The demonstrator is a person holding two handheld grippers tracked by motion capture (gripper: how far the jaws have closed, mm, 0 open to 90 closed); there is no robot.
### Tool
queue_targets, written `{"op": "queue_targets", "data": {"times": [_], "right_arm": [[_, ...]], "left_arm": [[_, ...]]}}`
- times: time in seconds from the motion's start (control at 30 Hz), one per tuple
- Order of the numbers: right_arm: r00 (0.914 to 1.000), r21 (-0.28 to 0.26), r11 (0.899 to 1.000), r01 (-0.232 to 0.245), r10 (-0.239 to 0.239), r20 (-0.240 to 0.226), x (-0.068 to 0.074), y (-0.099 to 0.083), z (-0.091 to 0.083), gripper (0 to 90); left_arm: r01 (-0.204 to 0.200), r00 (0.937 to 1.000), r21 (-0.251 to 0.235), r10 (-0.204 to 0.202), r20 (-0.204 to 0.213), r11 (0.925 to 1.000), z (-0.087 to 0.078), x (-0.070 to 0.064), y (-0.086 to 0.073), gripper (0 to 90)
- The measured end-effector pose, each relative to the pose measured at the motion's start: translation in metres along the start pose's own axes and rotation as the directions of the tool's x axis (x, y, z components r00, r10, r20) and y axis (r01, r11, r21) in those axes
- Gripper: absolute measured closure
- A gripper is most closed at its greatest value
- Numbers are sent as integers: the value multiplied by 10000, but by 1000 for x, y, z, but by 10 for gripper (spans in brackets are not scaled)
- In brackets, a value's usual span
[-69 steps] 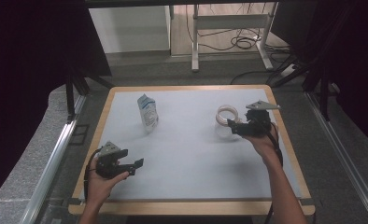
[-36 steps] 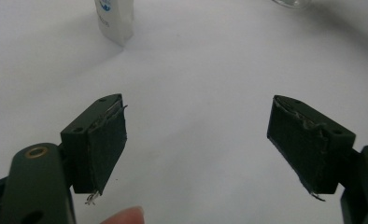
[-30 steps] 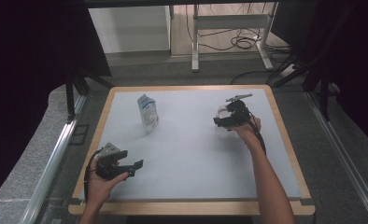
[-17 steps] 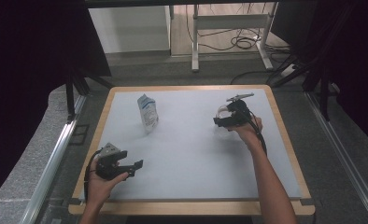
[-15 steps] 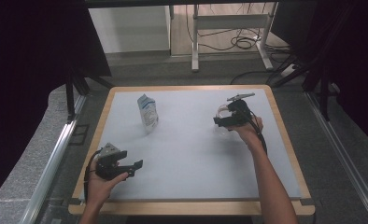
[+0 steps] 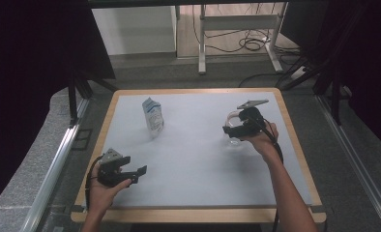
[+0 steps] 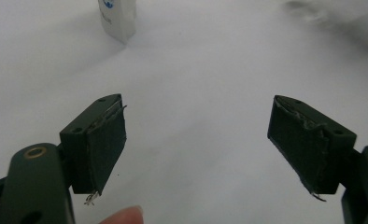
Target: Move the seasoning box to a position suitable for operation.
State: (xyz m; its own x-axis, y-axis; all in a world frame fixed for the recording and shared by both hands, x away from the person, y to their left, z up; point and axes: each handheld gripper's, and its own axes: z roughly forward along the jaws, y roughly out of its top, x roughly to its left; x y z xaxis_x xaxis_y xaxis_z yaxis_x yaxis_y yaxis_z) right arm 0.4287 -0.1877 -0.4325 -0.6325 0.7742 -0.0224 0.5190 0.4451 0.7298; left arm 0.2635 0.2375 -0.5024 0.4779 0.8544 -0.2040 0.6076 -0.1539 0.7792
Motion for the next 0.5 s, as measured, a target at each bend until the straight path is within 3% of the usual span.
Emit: {"op": "queue_targets", "data": {"times": [0.5], "right_arm": [[9960,33,9982,600,-596,-665,21,-32,-22,113]], "left_arm": [[-25,10000,250,23,68,9997,8,0,-5,201]]}}
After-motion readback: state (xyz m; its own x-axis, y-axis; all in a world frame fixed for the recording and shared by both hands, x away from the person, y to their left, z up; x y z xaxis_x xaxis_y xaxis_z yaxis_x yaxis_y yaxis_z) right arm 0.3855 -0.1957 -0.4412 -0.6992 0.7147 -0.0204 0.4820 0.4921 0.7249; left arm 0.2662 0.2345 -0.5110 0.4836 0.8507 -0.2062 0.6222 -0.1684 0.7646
